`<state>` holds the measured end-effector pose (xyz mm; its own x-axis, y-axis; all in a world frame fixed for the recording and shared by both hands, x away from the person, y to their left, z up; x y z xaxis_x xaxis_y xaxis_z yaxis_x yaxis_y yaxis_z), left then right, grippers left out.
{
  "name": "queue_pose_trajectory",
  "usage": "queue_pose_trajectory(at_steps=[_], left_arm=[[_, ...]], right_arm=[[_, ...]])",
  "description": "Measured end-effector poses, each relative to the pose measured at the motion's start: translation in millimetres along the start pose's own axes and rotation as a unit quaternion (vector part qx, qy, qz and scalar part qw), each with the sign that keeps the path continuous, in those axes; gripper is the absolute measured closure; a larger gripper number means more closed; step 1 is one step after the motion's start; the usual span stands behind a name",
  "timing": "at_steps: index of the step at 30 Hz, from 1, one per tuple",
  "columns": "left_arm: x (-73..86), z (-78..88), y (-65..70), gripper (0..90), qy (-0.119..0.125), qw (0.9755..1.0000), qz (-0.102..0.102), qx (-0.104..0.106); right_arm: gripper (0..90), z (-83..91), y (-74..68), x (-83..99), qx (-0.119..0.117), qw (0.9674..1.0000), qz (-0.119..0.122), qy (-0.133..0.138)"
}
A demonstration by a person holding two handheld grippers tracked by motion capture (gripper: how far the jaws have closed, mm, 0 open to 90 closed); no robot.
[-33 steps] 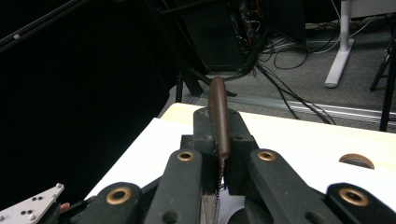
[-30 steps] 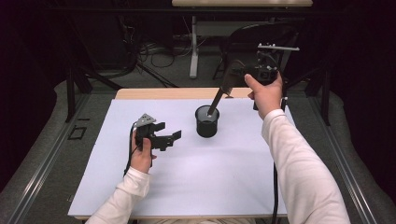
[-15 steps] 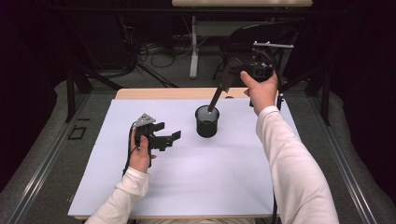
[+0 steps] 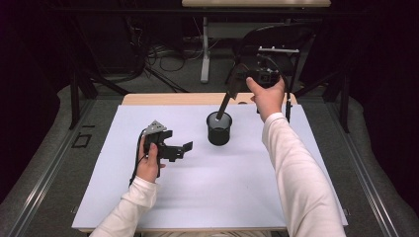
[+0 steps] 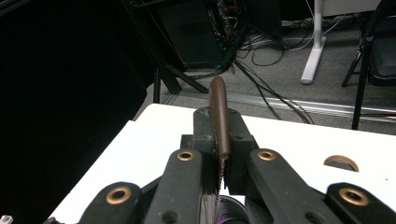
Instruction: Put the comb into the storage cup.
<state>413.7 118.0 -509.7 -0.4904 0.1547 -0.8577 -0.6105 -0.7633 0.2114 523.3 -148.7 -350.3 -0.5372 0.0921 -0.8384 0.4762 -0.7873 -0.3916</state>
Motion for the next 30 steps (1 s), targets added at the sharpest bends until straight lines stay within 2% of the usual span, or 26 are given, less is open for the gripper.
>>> queue_pose_trajectory(at_steps=[16, 30], left_arm=[[1.2, -2.1, 5.9, 0.4, -0.007, 0.9998, -0.016, 0.013], [-0.2, 0.1, 6.1, 0.4, -0.003, 0.9997, -0.017, 0.019]], right_arm=[[86.4, -17.6, -1.0, 15.1, 0.008, 0.9999, 0.001, -0.01], [86.4, -33.5, -0.1, 30.6, 0.01, 0.9998, -0.002, -0.019]])
Point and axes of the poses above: each handheld gripper's, and its own axes: z roughly backward along the jaws, x roughly out of its underside, y roughly to its right, the point moved 5 cm from there along -z, roughly forward along the jaws, and after that the axes turned 4 degrees about -x, right-handed, at the moved point
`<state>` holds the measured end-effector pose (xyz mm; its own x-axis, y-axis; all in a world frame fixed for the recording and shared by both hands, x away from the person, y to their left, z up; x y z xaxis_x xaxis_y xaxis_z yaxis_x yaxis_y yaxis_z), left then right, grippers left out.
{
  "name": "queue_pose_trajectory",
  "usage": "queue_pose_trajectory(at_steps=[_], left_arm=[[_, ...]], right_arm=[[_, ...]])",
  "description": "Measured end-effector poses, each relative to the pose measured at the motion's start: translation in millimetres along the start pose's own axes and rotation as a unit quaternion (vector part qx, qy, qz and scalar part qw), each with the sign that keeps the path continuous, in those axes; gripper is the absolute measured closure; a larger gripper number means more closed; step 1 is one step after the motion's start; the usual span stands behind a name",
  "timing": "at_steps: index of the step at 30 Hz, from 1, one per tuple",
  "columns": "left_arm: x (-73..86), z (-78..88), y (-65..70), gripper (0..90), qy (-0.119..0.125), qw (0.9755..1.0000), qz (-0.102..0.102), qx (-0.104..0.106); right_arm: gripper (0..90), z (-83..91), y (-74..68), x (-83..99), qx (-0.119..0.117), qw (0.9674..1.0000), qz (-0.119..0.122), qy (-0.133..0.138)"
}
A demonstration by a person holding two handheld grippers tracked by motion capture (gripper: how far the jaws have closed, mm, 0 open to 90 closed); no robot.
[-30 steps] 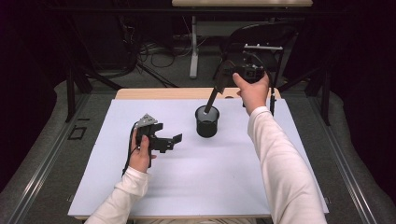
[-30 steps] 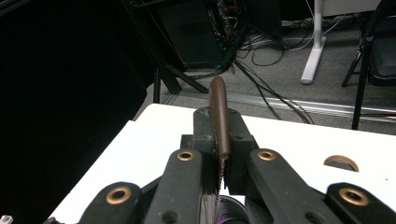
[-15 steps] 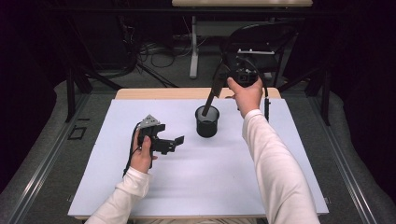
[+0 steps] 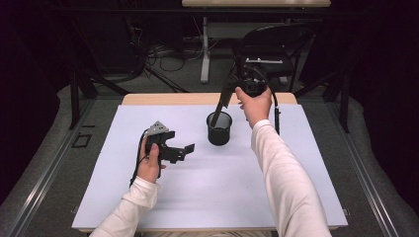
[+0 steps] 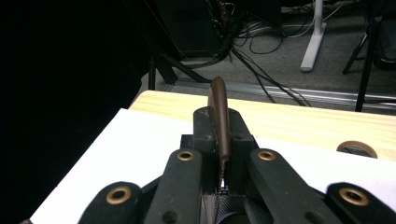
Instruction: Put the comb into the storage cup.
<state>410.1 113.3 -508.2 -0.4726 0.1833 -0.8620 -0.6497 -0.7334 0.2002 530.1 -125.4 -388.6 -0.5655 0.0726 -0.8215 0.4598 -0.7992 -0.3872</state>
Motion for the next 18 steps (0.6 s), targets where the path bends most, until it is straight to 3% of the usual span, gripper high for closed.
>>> queue_pose_trajectory(at_steps=[18], left_arm=[[0.2, 0.1, -0.7, 0.4, -0.004, 1.0, -0.003, -0.002]], right_arm=[[86.4, -12.0, 8.4, 17.6, -0.001, 0.9999, -0.012, -0.01]])
Point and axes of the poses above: each handheld gripper's, and its own axes: z roughly backward along the jaws, x roughly out of its underside, y roughly to its right, the point moved 5 cm from there along -z, roughly forward along the jaws, and after that the axes turned 4 degrees about -x, right-handed, at the moved point
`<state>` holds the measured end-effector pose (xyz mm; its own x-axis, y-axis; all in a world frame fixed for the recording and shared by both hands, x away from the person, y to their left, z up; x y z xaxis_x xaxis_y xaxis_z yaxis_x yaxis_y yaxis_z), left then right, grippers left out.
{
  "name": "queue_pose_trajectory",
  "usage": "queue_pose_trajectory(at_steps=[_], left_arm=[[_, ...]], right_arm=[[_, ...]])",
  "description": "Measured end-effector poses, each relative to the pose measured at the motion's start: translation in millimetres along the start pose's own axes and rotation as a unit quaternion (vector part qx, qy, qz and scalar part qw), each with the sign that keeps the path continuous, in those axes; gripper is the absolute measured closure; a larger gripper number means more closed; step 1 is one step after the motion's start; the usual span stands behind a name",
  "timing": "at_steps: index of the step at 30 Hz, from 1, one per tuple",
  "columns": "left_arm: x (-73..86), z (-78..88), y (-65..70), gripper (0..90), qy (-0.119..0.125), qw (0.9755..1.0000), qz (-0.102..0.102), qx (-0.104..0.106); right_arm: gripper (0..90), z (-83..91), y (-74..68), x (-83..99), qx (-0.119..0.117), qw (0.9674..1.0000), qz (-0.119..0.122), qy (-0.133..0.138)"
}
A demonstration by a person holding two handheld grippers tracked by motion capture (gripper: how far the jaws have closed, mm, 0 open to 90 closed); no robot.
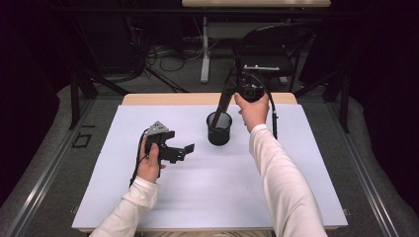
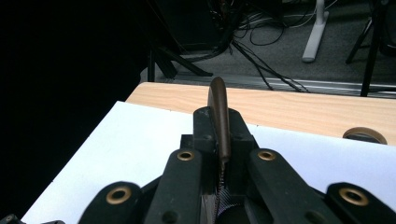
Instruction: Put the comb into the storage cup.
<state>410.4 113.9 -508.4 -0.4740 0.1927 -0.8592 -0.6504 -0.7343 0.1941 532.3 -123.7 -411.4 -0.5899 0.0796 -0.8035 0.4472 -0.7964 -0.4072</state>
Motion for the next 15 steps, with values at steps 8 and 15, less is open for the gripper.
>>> queue_pose_trajectory(at_steps=[8, 15], left_arm=[[0.1, -0.1, 0.7, 0.4, 0.0, 1.0, 0.001, 0.001], [-0.1, 0.1, 0.4, 0.4, 0.001, 1.0, 0.001, 0.001]], right_arm=[[86.4, -2.6, 4.7, 6.0, -0.001, 1.0, -0.005, -0.001], [86.4, -4.8, 11.4, 11.5, -0.002, 0.9999, -0.016, -0.002]])
Point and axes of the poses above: each handheld gripper's, and its own axes: z roughly backward along the jaws, x roughly out of its underside, y roughly to its right, the point moved 5 cm from there along -z, roughly forward along the jaws, and after that the axes turned 4 degrees about -x, right-handed, at the moved point
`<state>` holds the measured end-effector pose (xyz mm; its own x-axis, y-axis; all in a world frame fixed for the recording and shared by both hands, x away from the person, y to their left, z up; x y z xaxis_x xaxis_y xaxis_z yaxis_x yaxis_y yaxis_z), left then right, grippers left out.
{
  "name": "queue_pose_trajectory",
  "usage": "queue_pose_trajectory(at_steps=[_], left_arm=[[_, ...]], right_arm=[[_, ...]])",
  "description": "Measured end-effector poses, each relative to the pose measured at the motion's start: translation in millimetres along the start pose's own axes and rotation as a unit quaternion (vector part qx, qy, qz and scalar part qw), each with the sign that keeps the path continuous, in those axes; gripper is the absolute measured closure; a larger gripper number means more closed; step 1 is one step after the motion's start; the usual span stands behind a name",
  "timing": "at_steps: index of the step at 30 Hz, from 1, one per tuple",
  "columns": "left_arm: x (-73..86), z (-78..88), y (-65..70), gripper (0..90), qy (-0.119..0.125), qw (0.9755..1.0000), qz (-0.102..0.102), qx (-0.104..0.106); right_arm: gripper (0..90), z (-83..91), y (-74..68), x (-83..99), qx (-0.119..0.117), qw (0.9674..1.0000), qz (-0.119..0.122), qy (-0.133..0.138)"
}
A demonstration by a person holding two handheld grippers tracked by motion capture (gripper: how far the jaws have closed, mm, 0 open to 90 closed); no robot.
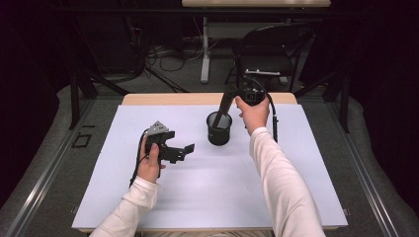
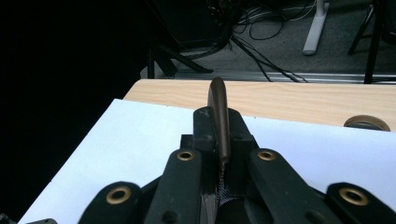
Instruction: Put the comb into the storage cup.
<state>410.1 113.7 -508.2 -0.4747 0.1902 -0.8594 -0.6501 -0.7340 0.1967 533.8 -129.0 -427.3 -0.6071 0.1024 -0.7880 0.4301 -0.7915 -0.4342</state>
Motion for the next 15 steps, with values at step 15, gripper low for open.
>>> queue_pose_trajectory(at_steps=[15], left_arm=[[0.2, -0.2, -0.5, 0.4, -0.001, 1.0, 0.0, -0.001]], right_arm=[[86.4, -3.8, 10.5, 11.0, -0.001, 0.9998, -0.018, 0.0]])
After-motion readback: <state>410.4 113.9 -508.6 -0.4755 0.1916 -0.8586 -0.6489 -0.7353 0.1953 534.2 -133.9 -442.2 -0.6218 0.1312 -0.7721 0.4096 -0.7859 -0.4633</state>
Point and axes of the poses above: each handheld gripper's, and its own axes: z roughly backward along the jaws, x roughly out of its underside, y roughly to its right, the point moved 5 cm from there along -z, roughly forward along the jaws, and after that the axes turned 4 degrees about -x, right-handed, at the moved point
